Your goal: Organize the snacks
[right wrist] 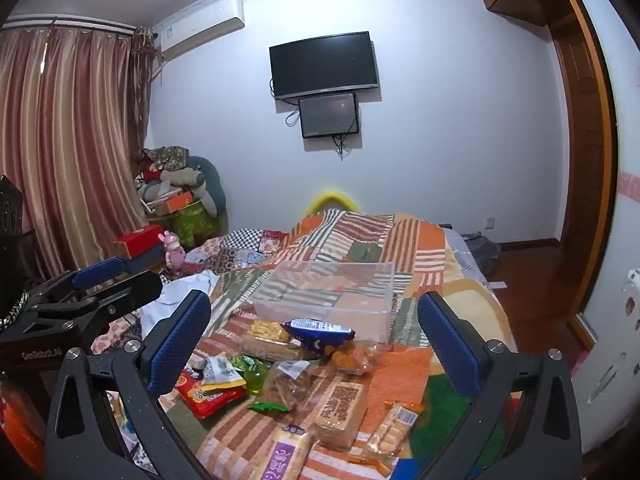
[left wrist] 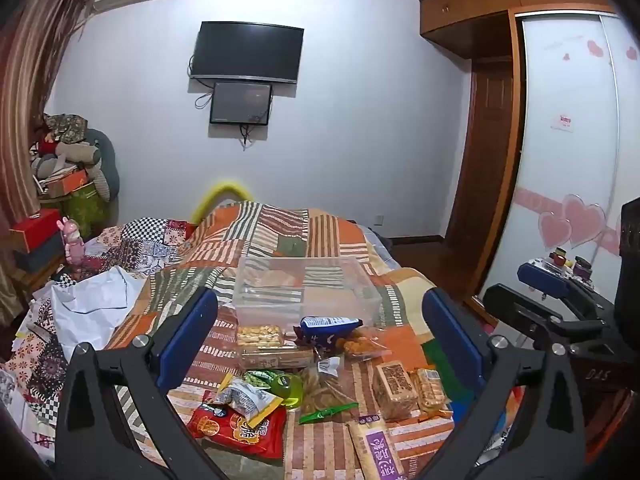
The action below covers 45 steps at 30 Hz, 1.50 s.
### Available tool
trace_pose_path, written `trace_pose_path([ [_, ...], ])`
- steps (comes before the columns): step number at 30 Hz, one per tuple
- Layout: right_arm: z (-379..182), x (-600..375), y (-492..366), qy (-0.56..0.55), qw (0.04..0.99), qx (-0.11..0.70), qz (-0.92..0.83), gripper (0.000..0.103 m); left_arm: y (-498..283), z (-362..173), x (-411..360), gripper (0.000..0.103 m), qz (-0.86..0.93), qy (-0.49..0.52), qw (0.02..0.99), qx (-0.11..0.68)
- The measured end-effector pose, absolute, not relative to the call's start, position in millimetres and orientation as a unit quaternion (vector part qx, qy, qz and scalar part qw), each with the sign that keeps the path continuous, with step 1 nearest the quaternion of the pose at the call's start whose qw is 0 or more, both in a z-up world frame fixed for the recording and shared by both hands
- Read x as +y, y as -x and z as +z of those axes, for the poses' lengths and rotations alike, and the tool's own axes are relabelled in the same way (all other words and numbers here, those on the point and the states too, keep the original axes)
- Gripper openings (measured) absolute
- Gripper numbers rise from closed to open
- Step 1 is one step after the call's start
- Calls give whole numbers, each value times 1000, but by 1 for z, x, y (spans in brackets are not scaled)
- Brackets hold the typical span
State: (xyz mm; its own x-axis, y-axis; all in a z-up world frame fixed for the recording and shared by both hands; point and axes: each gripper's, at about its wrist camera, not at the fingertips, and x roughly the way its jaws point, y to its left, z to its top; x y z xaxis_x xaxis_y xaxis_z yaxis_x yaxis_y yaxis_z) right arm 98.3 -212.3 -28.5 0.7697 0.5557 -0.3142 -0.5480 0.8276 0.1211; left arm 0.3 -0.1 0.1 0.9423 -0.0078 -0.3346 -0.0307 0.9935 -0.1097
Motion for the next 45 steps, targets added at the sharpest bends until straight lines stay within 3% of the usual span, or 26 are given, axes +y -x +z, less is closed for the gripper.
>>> trace_pose_path([
  [45,-22,-215,-92,-23,940,167,297,103,-1,-6,4,103,11,64,984,165],
])
